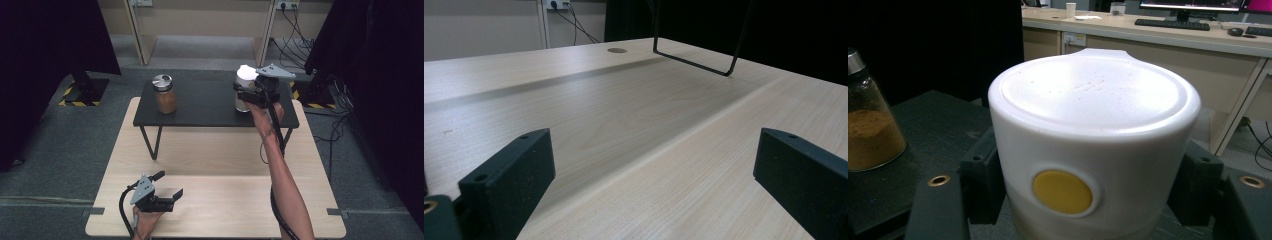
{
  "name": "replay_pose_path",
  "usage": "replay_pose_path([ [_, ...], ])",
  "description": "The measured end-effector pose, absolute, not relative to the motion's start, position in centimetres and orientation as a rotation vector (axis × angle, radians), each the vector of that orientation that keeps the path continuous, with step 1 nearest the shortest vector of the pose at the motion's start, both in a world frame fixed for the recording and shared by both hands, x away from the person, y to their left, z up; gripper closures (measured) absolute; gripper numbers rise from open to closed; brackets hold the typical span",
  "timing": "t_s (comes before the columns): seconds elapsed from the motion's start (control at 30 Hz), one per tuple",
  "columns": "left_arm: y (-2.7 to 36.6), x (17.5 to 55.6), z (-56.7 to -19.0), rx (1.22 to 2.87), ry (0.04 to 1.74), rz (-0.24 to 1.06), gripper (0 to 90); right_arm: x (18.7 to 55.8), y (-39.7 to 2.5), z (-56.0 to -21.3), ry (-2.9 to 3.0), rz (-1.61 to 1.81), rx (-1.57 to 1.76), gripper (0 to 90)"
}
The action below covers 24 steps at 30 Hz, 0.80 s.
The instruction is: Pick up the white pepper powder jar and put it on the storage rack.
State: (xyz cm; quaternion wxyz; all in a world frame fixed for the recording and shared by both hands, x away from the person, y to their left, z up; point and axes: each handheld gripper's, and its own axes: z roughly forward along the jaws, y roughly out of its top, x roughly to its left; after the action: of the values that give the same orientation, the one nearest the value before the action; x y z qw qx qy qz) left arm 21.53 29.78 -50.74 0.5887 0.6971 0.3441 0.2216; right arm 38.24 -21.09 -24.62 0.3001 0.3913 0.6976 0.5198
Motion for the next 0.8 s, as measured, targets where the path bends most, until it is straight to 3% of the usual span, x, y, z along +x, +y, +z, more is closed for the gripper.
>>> replay_pose_path([
  [0.4,29.8,21.5,-50.7,1.622,0.804,0.517,2.3,38.1,-21.2,-25.3,1.834,1.383,1.045,30.2],
  [0.6,29.8,21.5,-50.7,1.626,0.803,0.520,2.3,37.6,-21.1,-25.4,1.795,1.392,1.070,6.4],
  [0.7,29.7,21.4,-50.7,1.625,0.803,0.524,2.3,37.1,-21.5,-25.7,1.770,1.419,1.065,0.3],
  [0.8,29.7,21.4,-50.7,1.627,0.803,0.525,2.3,36.9,-22.2,-26.1,1.768,1.471,1.064,0.2],
])
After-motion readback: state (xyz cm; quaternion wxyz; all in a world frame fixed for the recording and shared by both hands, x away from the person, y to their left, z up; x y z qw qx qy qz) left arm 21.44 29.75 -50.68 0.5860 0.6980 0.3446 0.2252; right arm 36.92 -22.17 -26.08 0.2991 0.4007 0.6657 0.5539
